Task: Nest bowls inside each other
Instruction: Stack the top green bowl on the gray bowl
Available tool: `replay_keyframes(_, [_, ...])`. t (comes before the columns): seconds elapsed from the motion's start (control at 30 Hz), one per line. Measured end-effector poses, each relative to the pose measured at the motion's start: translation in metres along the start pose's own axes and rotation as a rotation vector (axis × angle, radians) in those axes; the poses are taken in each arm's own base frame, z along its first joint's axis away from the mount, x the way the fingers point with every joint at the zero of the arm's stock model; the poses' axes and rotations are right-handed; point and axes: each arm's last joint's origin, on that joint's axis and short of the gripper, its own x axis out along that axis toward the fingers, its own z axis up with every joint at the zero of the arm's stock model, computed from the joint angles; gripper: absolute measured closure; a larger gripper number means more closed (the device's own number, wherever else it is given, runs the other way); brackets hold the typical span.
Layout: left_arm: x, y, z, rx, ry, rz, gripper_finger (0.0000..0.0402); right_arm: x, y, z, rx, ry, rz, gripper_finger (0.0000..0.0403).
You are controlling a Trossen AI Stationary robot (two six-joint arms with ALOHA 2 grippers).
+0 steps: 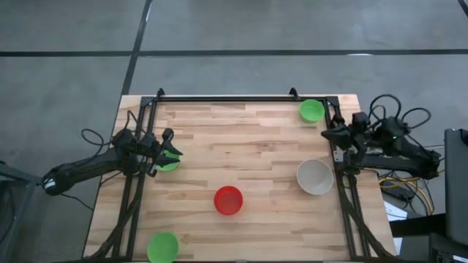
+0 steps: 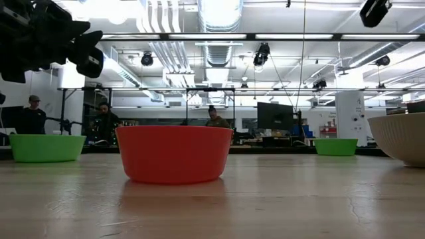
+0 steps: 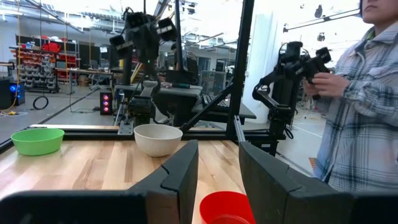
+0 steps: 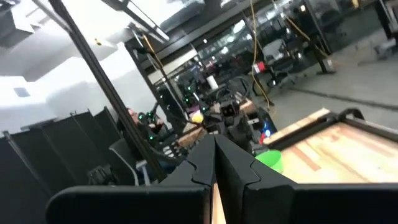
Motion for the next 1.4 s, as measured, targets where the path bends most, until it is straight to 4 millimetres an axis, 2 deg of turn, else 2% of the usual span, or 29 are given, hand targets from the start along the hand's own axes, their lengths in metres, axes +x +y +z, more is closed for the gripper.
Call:
replay_keyframes(0.17, [0.0,0.0,0.0,0.0,0.0,0.0,0.028,0.005,0.012,0.019,-0.004,0.07,-0.05,0.0394])
replay_keyframes(0.43, [0.0,0.0,0.0,0.0,0.0,-0.001,0.028,0.028,0.019,0.04,-0.035,0.159,-0.205,0.0394])
replay_keyframes(0.7, [0.0,0.0,0.0,0.0,0.0,-0.001,0.028,0.047,0.017,0.056,-0.073,0.155,-0.488,0.0394])
replay_keyframes(0.87, [0.0,0.0,0.0,0.0,0.0,-0.001,0.028,0.064,0.016,0.061,-0.097,0.151,-0.563,0.0394])
replay_keyframes(1.03, [0.0,0.0,0.0,0.0,0.0,-0.001,0.028,0.075,0.007,0.06,-0.025,0.191,-0.706,0.0394])
replay_keyframes(1.2, [0.0,0.0,0.0,0.0,0.0,-0.001,0.028,0.077,-0.004,0.059,0.045,0.246,-0.851,0.0394])
replay_keyframes(1.4, [0.0,0.0,0.0,0.0,0.0,0.0,0.028,0.08,-0.021,0.056,0.07,0.249,-0.946,0.0394])
